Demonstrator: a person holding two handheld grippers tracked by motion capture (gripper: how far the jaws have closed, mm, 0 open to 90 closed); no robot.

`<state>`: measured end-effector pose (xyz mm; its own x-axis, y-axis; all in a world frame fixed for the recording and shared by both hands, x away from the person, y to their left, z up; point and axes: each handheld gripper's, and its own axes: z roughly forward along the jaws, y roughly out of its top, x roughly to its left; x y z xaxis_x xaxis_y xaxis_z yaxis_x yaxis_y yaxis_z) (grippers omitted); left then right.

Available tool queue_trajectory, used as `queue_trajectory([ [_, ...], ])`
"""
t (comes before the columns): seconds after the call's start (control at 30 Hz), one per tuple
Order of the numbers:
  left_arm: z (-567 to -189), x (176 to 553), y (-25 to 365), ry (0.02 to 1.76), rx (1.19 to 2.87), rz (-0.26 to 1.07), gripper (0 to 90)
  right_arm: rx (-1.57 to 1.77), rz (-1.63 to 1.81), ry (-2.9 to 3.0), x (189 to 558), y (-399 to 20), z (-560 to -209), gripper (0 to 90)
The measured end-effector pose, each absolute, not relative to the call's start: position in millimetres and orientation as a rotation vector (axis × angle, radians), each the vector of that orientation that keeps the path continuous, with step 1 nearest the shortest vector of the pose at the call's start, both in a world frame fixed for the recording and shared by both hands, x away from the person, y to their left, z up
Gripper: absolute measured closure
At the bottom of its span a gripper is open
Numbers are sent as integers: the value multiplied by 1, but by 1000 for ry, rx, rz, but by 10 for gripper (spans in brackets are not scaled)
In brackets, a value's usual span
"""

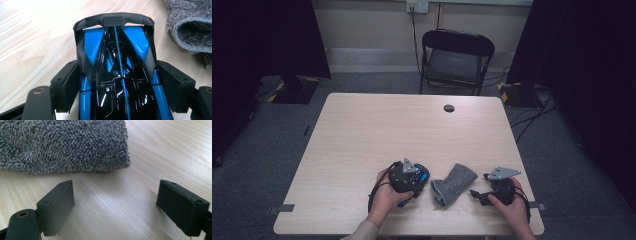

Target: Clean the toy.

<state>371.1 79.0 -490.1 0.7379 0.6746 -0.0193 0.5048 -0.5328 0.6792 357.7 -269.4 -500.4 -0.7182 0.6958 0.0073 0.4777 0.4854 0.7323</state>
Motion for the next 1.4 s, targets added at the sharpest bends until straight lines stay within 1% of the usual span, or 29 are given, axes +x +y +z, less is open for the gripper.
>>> queue_trajectory([
  [0.1,-490,368,80,911,2237,319,235,993,1069,2445,358,-269,-500,135],
  [0.17,-488,366,81,919,2241,342,201,994,1069,2444,358,-269,-500,135],
  [0.27,-489,363,80,943,2274,321,174,994,1069,2445,358,-269,-500,135],
  [0.33,-491,362,78,940,2256,334,154,994,1069,2445,358,-269,-500,134],
  [0.57,-493,366,73,945,2231,350,145,995,1069,2444,358,-269,-500,134],
  [0.7,-493,365,73,947,2215,361,180,995,1069,2444,358,-269,-500,134],
  [0.73,-492,365,74,942,2215,357,229,995,1069,2444,358,-270,-500,134],
  [0.77,-492,366,74,938,2217,355,250,995,1069,2444,358,-270,-500,134],
  [0.93,-491,366,72,949,2226,353,255,995,1069,2444,358,-270,-500,134],
  [1.1,-489,367,75,916,2242,310,256,996,1069,2444,358,-270,-500,134],
  [1.23,-487,367,80,920,2206,273,256,995,1069,2445,358,-270,-500,135],
  [1.4,-480,366,85,905,2171,277,256,996,1069,2445,358,-270,-500,134],
])
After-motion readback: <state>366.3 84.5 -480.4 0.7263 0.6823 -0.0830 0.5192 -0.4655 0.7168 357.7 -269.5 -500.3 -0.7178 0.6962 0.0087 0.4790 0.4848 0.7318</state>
